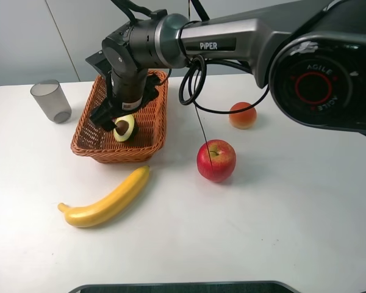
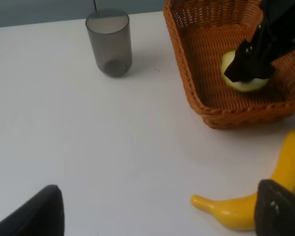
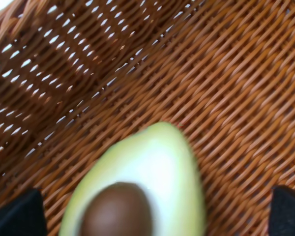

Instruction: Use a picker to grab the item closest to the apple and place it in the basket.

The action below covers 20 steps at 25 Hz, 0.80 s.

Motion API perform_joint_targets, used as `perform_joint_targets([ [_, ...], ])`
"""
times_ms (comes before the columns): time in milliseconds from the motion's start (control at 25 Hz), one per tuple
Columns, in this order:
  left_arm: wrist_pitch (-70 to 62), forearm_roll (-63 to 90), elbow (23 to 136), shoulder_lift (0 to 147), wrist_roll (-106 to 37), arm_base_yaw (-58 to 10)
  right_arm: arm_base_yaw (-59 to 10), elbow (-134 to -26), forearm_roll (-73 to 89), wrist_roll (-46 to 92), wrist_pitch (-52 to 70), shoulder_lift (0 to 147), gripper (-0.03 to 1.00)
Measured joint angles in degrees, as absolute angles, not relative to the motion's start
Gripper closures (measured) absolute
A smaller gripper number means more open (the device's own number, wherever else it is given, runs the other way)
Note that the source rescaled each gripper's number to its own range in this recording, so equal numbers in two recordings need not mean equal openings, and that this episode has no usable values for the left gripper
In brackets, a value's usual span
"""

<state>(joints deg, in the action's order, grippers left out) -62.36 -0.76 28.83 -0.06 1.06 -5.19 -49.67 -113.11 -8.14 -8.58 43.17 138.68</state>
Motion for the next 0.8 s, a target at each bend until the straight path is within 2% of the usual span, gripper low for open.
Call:
perform_joint_targets([
  [320, -62.36, -0.76, 28.83, -0.06, 1.06, -5.19, -49.67, -113.97, -8.14, -8.58, 45.17, 136.49, -0.03],
  [520, -62.36, -0.76, 28.83, -0.06, 1.06, -5.19, -49.67, -114.06, -7.77, -8.58, 50.64, 132.05, -0.03],
  [800, -62.36, -0.76, 28.83, -0.06, 1.06, -5.19, -44.76, -110.80, -6.40, -8.34, 61.41, 125.98, -0.03],
])
